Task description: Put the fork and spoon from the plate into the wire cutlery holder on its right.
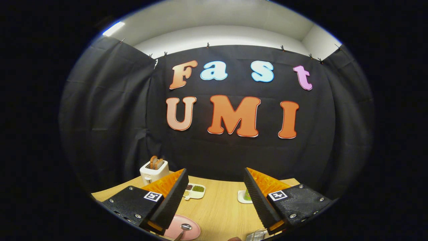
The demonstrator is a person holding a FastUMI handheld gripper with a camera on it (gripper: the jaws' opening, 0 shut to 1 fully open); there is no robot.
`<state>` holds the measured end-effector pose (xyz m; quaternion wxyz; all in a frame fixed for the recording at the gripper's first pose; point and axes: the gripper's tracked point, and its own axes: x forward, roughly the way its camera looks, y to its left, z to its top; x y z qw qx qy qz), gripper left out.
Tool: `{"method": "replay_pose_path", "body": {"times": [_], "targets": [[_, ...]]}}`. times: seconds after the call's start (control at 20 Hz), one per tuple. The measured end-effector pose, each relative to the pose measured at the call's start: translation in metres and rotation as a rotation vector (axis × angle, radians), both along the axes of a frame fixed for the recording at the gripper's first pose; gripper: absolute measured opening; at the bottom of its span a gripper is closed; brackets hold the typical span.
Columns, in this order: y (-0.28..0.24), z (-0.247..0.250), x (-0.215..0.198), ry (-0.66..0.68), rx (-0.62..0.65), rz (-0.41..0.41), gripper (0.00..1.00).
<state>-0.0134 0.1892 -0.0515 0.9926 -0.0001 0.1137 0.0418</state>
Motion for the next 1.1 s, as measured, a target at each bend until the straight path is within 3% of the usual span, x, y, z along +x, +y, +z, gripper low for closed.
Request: {"method": "replay_pose_path", "body": {"times": [0.65, 1.1], "targets": [[0.052, -0.115, -0.02, 0.291, -0.029, 0.015, 0.97], [0.071, -0.208, -0.057, 0.594, -0.103, 0.077, 0.89]]}}
